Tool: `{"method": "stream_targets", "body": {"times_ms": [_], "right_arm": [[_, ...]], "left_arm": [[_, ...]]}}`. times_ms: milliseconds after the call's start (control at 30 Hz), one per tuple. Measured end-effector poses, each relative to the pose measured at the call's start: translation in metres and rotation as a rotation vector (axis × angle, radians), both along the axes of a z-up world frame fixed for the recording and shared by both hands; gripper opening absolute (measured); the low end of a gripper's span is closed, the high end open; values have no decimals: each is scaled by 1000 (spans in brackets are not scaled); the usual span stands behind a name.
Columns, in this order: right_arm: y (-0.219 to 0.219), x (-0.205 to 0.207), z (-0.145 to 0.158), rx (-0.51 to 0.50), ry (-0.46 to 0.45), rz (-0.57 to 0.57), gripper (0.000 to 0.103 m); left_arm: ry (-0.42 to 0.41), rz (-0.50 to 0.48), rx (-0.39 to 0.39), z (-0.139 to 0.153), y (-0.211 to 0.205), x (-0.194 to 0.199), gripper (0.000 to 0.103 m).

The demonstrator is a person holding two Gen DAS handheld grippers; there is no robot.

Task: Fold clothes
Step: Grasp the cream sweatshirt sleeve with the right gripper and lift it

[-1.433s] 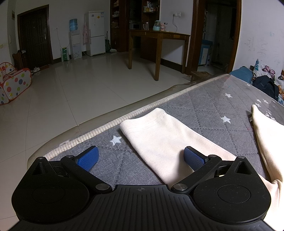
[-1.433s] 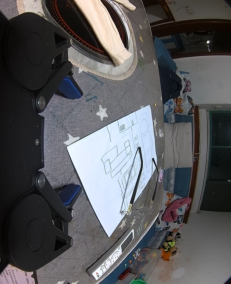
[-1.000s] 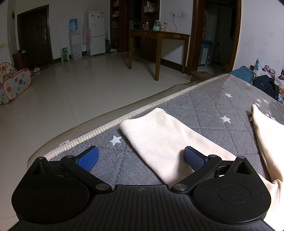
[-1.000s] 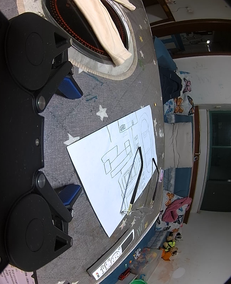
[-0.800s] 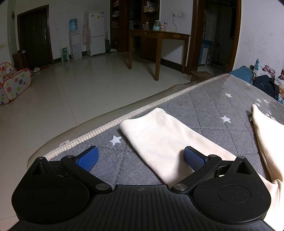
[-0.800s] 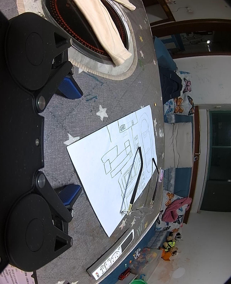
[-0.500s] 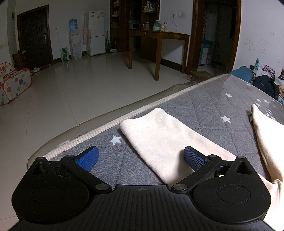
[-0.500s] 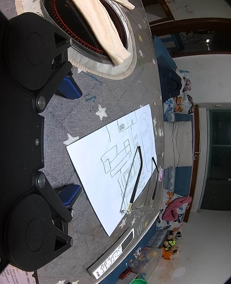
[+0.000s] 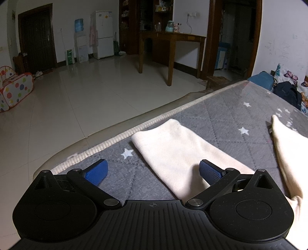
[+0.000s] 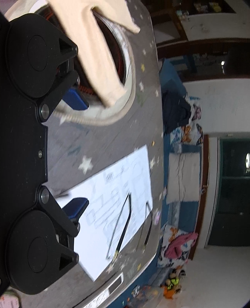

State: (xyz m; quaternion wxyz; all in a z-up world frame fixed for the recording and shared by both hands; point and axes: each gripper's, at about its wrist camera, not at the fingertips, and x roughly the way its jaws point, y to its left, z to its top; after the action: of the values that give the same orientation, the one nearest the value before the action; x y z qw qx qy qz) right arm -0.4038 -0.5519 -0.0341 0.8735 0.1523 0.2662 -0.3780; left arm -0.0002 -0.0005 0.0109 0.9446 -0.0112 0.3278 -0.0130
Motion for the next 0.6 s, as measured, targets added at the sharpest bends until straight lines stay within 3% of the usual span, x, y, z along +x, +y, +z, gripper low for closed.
{"method": "stream_targets", "body": {"times_ms": [67,133,267,433,600], "right_arm": [[-1,6,2,5,-12,19,95],[1,17,6,17,-24,48,84],[2,35,8,33,-37,84,79],[3,53,8,47,-45,101,66],[5,66,4,60,-52,105,61]], "left_arm": [[-20,-32,-4,7,-4,-8,103],[-36,-62,-9,12,-9,-15,103],[-67,-143,-17,22,-22,-28,103],[-119,-288,18,28,-52,-60,103],[-139,-414,51,26,-82,-87,103]]}}
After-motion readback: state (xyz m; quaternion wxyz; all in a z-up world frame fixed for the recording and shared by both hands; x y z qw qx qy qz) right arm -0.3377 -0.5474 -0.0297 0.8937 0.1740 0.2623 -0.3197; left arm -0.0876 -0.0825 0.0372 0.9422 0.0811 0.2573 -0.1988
